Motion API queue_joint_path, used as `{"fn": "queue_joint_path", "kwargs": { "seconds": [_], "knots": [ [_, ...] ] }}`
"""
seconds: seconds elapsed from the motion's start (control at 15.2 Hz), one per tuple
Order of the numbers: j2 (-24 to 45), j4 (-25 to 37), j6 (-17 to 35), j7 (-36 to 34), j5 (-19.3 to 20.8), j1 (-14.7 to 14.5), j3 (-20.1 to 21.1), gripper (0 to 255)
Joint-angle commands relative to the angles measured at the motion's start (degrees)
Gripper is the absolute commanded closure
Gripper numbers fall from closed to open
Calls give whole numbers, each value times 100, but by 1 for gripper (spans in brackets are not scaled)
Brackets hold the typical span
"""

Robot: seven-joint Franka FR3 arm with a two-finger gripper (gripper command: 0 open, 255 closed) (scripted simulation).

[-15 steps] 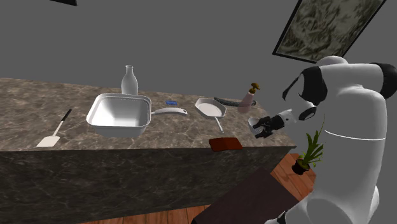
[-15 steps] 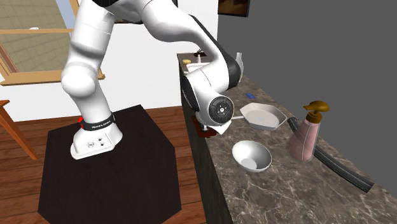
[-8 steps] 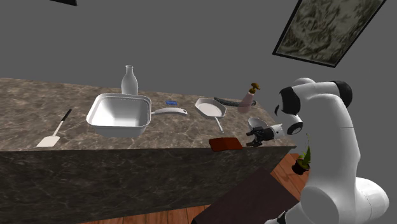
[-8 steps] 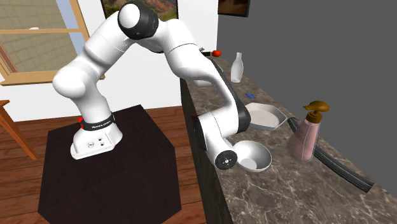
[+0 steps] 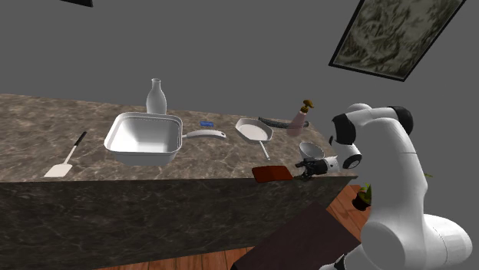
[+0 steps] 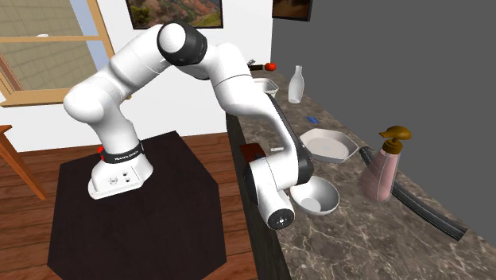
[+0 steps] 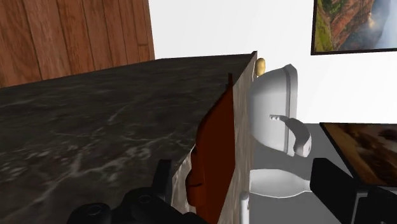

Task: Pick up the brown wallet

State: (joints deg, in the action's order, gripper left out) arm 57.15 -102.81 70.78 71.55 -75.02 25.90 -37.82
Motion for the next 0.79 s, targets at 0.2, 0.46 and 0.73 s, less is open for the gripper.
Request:
{"fn": "queue_joint_path", "kwargs": {
  "seconds": [0.2, 0.46, 0.73],
  "knots": [
    [211, -123, 310, 177, -103, -181, -34, 255],
    [214, -134, 303, 196, -88, -172, -41, 255],
    [271, 112, 254, 24, -144, -111, -14, 255]
  ]
}}
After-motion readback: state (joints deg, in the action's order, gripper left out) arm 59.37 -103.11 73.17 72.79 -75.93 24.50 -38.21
